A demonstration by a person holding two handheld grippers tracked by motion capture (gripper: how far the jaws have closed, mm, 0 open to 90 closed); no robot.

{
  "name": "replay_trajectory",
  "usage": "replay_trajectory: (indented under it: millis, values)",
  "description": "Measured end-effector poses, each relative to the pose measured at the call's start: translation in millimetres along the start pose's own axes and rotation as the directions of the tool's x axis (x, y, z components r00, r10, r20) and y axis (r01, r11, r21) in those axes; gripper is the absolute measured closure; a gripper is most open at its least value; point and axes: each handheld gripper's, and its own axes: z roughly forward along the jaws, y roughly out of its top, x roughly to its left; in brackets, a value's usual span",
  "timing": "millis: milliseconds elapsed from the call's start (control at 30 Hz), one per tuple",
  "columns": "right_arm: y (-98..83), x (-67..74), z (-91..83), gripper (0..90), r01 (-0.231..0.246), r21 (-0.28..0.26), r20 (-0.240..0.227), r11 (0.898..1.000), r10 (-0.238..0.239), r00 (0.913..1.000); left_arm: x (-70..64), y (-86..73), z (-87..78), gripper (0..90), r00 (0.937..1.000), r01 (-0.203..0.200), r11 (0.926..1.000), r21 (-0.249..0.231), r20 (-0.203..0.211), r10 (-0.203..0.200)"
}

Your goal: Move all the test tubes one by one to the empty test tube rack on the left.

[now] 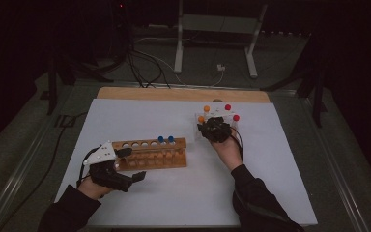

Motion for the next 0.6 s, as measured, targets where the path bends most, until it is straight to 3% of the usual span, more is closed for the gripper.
replay_trajectory:
  millis: [433, 600]
  values:
    - [15.1, 2.2, -19.6, 75.1, 0.027, -0.06, 0.018, 0.998, -0.026, 0.9995, 0.2, 1.2, -1.0, 1.9, 1.0, 0.006, 1.0, -0.005, 0.002, -0.006]
    - [22.6, 3.4, -34.6, 75.1, 0.034, -0.111, 0.023, 0.993, -0.031, 0.9992, -0.1, 1.5, -0.2, 1.9, 1.0, 0.006, 1.0, -0.004, 0.007, -0.006]
